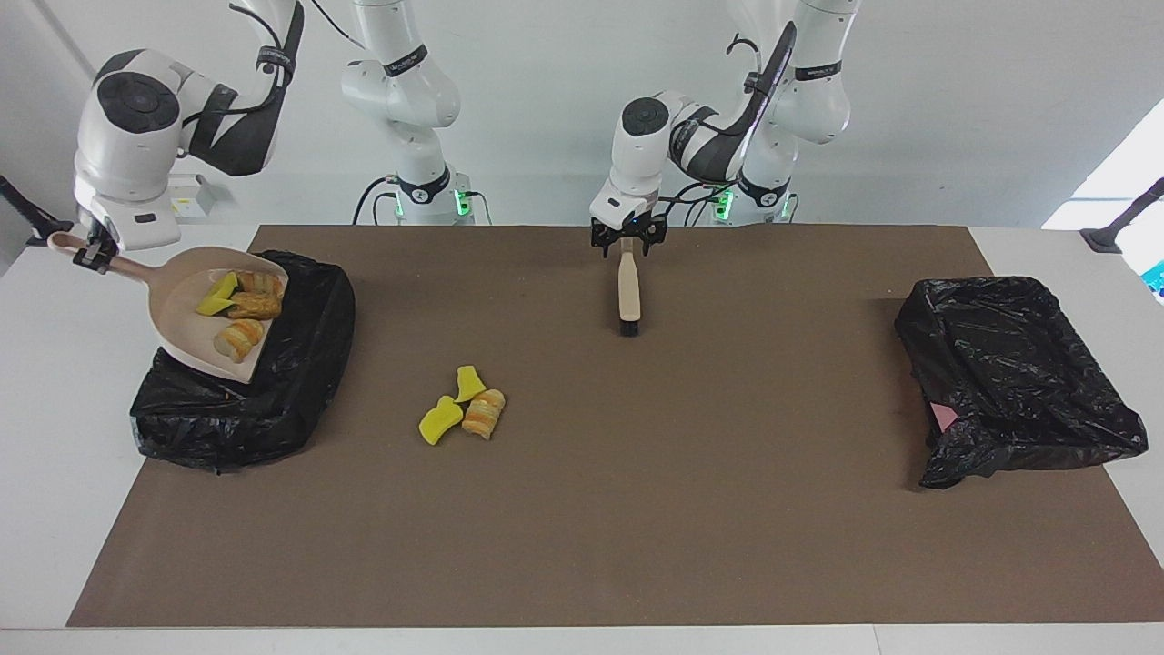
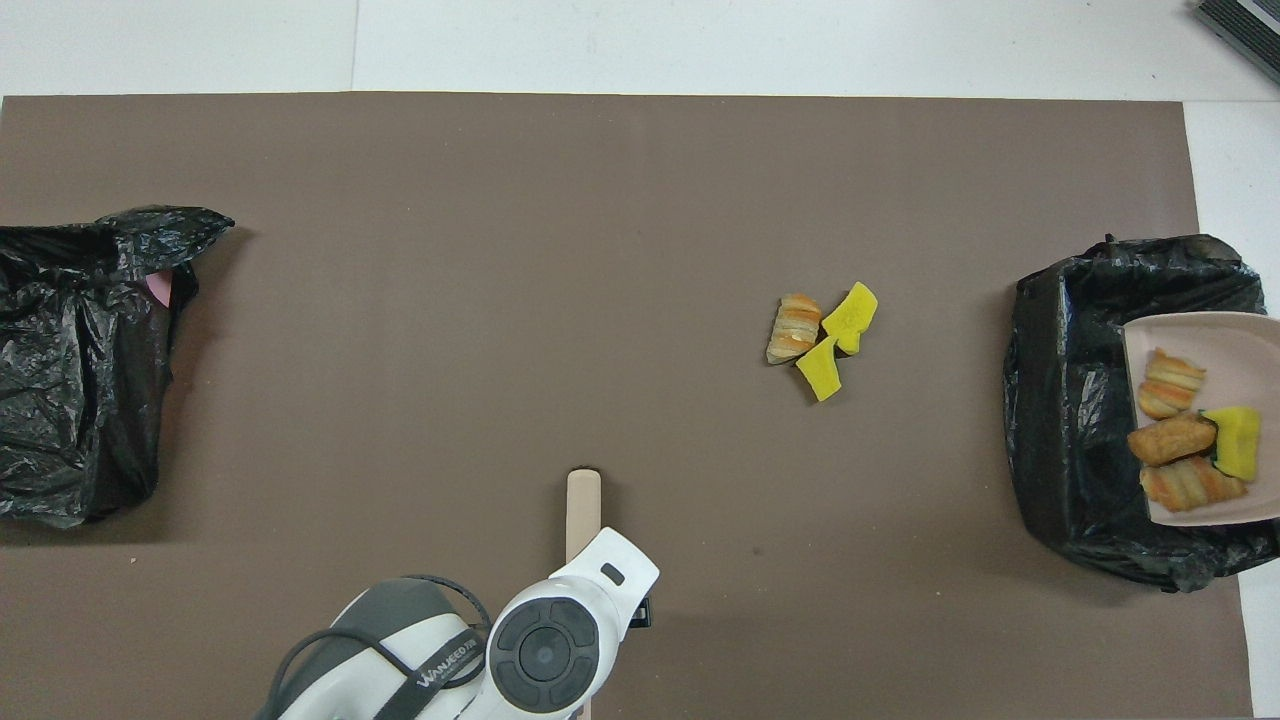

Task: Sweep and dump trash in bin
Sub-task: 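Carry the loaded dustpan with the right gripper over the nearby trash bag, then tip the dustpan into the bag while the left gripper sets the brush down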

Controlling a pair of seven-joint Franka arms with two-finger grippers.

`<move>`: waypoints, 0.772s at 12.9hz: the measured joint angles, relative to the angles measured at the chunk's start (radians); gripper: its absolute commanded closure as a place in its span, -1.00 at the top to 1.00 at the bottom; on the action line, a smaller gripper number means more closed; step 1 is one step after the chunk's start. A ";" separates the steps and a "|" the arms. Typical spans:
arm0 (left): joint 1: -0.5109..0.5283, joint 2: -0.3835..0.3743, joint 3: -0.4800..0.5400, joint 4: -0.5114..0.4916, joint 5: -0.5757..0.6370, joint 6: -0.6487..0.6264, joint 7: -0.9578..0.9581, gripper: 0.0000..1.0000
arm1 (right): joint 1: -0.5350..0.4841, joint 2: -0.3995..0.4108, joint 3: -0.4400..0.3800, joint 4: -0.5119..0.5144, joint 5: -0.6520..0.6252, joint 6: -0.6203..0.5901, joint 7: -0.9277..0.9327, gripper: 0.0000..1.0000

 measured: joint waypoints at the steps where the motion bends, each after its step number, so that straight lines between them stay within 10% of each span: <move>1: 0.022 0.000 0.004 0.025 0.000 -0.024 0.001 1.00 | 0.019 0.000 0.001 -0.001 -0.022 0.000 -0.012 -1.00; 10: 0.439 0.000 0.021 0.266 0.060 -0.140 0.344 1.00 | 0.083 -0.104 0.001 -0.033 -0.133 -0.087 -0.017 -1.00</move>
